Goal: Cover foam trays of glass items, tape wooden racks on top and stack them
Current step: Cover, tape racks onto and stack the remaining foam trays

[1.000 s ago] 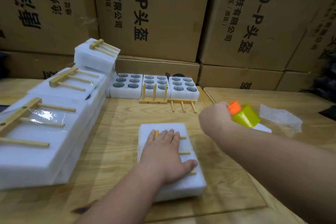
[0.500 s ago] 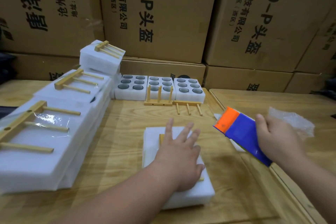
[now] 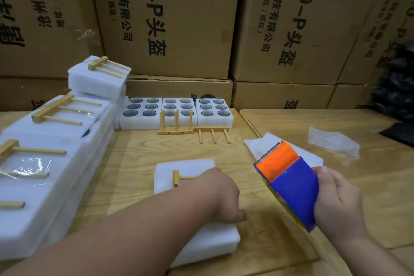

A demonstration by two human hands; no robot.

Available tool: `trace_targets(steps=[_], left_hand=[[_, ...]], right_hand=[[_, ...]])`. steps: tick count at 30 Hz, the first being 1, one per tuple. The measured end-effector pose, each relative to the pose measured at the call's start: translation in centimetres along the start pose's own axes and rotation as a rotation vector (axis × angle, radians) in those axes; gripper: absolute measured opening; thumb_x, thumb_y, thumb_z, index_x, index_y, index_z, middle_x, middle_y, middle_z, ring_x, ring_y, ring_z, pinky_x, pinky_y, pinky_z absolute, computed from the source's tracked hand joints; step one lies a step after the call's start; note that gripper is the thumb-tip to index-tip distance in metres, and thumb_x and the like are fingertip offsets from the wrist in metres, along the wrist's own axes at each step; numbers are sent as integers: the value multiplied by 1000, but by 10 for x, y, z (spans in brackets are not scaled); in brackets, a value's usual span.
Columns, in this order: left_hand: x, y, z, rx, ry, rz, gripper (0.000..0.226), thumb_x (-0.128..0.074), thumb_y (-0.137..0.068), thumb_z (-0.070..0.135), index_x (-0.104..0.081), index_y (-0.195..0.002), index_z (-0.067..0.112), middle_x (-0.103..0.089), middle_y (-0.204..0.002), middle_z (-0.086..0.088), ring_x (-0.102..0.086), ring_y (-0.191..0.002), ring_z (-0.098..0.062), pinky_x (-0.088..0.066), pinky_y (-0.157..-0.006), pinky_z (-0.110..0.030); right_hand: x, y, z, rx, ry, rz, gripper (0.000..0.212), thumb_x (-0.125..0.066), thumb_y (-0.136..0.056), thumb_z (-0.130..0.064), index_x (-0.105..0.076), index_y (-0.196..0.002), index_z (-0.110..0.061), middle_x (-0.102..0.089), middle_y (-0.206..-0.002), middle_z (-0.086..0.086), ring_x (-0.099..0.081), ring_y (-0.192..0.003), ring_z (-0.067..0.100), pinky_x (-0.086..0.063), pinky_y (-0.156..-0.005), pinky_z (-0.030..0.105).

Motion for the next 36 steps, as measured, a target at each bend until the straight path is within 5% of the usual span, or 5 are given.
trace_targets(steps=[5, 15, 21, 26, 36], left_hand=[[-5, 4, 13, -53, -82, -46, 76, -29, -96, 73, -76, -105, 14, -66, -92, -4, -57, -121, -22, -2, -126, -49], [1, 34, -9, -12, 479, 251, 30, -51, -97, 39, -68, -120, 31, -62, -132, 5, -50, -133, -14, -40, -111, -38], [7, 73, -27, 45, 1458, 681, 45, -57, -84, 66, -73, -115, 38, -71, -112, 28, -61, -110, 12, -46, -91, -17], [17, 78, -20, 62, 1469, 652, 27, -73, -89, 49, -75, -111, 34, -74, -99, 26, -66, -90, 12, -44, -61, -4], [20, 84, -25, 90, 1536, 591, 12, -73, -92, 35, -81, -90, 27, -78, -89, 10, -72, -89, -6, -56, -87, -30]], right_hand=[[11, 12, -3, 3, -154, 75, 40, -36, -95, -49, -69, -80, -33, -61, -60, -10, -50, -51, 3, -35, -43, 16], [6, 33, -13, -73, -220, 25, 25, -66, -73, -74, -70, -84, -52, -72, -68, -16, -64, -56, -2, -46, -47, 10], [-3, 46, -7, -95, -233, -36, 5, -73, -77, -42, -71, -81, -43, -72, -65, -8, -63, -51, 1, -47, -45, 12], [-16, 49, -16, -59, -226, -82, 12, -76, -80, -33, -68, -76, -25, -72, -63, -10, -63, -50, -1, -46, -44, 10], [-20, 52, -24, -39, -264, -144, 27, -77, -67, -33, -71, -84, -53, -74, -68, -10, -66, -54, 1, -50, -48, 13]])
Point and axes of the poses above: each hand's wrist, its own y-axis away from the middle knuckle, its own x-axis out of the back of the hand, z = x × y, the point moved 5 cm from there along -y, towards the middle knuckle
